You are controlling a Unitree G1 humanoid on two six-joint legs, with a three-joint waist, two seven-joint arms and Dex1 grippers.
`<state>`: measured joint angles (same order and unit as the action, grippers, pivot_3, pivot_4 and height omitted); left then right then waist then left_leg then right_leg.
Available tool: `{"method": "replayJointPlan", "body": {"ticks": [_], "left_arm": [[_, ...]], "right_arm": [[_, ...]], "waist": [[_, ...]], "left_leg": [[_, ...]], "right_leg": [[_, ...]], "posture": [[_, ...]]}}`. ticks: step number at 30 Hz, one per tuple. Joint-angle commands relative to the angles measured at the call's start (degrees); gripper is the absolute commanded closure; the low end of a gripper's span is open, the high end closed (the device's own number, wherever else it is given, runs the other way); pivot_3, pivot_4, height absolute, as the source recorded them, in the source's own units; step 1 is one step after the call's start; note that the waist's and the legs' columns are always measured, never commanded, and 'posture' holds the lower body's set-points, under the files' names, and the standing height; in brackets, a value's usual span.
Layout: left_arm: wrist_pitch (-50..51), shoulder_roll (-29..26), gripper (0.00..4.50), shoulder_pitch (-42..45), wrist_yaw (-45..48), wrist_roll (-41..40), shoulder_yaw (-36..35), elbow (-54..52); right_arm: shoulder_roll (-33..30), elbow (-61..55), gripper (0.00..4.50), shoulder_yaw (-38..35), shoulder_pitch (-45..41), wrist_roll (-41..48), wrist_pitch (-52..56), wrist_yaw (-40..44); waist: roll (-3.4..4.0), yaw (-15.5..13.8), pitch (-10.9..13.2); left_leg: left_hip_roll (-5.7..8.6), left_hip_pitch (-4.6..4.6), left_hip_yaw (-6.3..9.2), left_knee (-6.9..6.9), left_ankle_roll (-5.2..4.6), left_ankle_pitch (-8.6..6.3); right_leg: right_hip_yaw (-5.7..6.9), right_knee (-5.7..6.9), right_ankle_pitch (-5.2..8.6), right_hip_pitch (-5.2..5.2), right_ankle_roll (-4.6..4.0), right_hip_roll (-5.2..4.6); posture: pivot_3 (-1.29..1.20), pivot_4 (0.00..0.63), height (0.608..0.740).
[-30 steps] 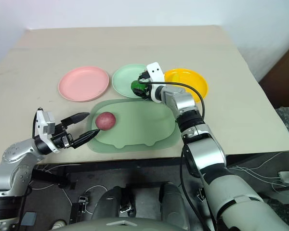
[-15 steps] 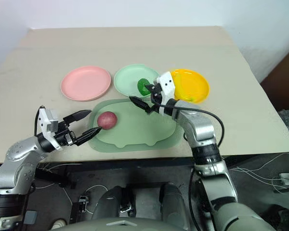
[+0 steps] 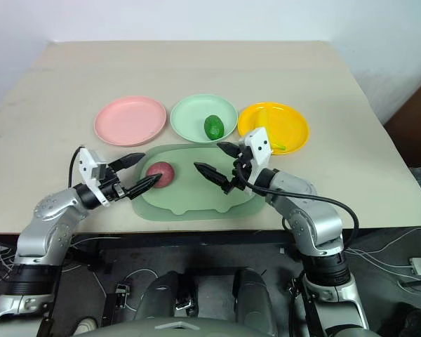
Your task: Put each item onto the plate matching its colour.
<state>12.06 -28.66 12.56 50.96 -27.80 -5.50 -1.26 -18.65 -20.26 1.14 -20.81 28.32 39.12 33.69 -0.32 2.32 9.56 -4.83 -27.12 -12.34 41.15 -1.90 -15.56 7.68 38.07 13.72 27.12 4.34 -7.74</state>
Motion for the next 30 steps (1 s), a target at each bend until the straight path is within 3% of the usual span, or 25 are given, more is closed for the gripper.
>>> {"method": "replayJointPlan", "body": {"ticks": [1, 9, 14, 21, 25, 30], "left_arm": [[0.12, 0.6, 0.0, 2.4, 0.34, 0.96, 1.22, 1.23], [1.07, 1.61, 0.0, 6.39, 2.03, 2.97, 4.15, 6.82], [0.97, 1.7, 1.55, 7.5, 3.58, 3.47, 4.85, 8.86], [-0.25, 0.63, 1.58, 6.7, 1.63, 2.72, 0.57, 5.25], [-0.82, -0.66, 1.58, 9.56, -6.96, 3.7, -6.29, 5.63], [-2.19, -0.47, 1.58, 15.89, -16.46, 6.57, -9.75, 12.57]], "right_arm": [[-0.6, -1.73, 0.03, -2.29, -0.49, 0.41, -0.39, -1.82], [-2.26, -2.69, 0.03, -3.92, 0.34, 0.97, 0.4, -4.02], [-2.52, -2.58, 0.0, -4.17, 0.21, 1.1, 0.44, -5.04], [-3.01, -2.29, 0.0, -3.94, 0.25, 0.86, 0.21, -5.46], [-2.62, -2.18, 0.0, -2.67, 0.72, 0.7, 0.29, -5.34], [-1.61, -0.73, 0.0, -1.39, 0.2, 0.38, -0.12, -5.31]], "waist": [[0.0, 0.01, 0.0], [-0.02, 0.02, -0.01], [-0.02, 0.05, -0.01], [-0.02, 0.06, -0.01], [-0.03, 0.05, -0.01], [-0.04, -0.33, -0.02]], "left_leg": [[0.0, 0.0, 0.0, 0.0, -0.05, 0.03], [0.0, 0.02, 0.01, 0.02, -0.16, 0.09], [0.0, 0.02, 0.01, 0.02, -0.16, 0.09], [0.0, 0.03, 0.04, 0.06, -0.17, 0.09], [0.0, 0.04, 0.06, 0.06, -0.18, 0.09], [0.04, 0.1, 0.08, 0.08, -0.22, 0.08]], "right_leg": [[0.0, 0.0, 0.0, 0.0, 0.0, 0.01], [0.01, 0.02, 0.0, -0.03, 0.01, 0.03], [0.01, 0.02, 0.0, -0.04, 0.02, 0.03], [0.01, 0.02, 0.0, -0.06, 0.02, 0.03], [0.01, 0.02, 0.0, -0.07, 0.02, 0.03], [0.04, 0.01, -0.01, -0.21, 0.02, 0.01]], "posture": [[0.0, 0.15, 0.695], [0.0, 0.15, 0.695], [0.0, 0.15, 0.695], [0.0, 0.15, 0.695], [0.0, 0.15, 0.695], [0.0, 0.15, 0.695]]}}
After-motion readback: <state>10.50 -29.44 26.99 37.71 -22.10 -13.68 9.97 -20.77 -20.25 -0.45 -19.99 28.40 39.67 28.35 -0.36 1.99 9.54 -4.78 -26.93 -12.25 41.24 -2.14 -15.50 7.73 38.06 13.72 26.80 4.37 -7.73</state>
